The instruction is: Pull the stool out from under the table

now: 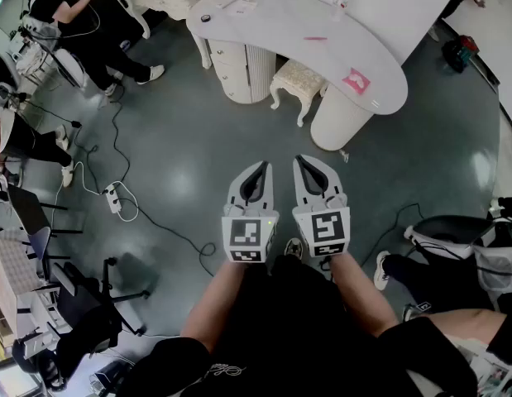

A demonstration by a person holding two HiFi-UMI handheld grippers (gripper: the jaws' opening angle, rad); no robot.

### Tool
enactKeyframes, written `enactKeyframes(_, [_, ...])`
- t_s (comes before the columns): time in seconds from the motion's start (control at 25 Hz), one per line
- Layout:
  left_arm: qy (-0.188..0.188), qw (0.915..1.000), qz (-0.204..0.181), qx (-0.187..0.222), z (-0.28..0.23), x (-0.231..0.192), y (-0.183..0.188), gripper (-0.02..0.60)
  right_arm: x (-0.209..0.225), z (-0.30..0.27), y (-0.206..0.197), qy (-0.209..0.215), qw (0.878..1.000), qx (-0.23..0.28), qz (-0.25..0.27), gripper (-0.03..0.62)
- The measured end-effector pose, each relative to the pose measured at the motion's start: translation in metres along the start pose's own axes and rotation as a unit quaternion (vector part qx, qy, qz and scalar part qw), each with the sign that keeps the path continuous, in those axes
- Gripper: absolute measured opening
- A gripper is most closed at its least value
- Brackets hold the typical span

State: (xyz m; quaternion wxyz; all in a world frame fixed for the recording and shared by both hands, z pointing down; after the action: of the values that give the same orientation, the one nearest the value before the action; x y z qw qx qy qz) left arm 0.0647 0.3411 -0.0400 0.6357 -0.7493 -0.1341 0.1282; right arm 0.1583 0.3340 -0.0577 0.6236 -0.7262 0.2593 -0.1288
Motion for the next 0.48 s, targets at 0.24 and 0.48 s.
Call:
enactKeyframes(0.24, [0.003, 1.0000, 0.001, -0.001, 0.007, -0.004, -0.001, 0.006, -0.008, 0.002, 0.001, 0.003, 1.000, -0.002, 0.003, 0.006])
enactKeyframes(0.48, [0.003, 0.9999, 0.010, -0.013, 0.014, -0.019, -0.007, 0.006, -0.022, -0.005, 0.003, 0.000, 1.000, -0.004, 0.003, 0.006])
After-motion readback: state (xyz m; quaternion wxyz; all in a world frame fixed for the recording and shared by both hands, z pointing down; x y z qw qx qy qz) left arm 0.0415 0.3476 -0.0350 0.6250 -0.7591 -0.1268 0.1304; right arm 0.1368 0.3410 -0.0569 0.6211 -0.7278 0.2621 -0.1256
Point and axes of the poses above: the fingertips, and each gripper's own axes: z backward along the fingers, x to its right, y out of its top, the point moved 4 cm from there along z, backward along the fingers, and after that the axes turned 3 degrees about y, right-handed, at the moved point
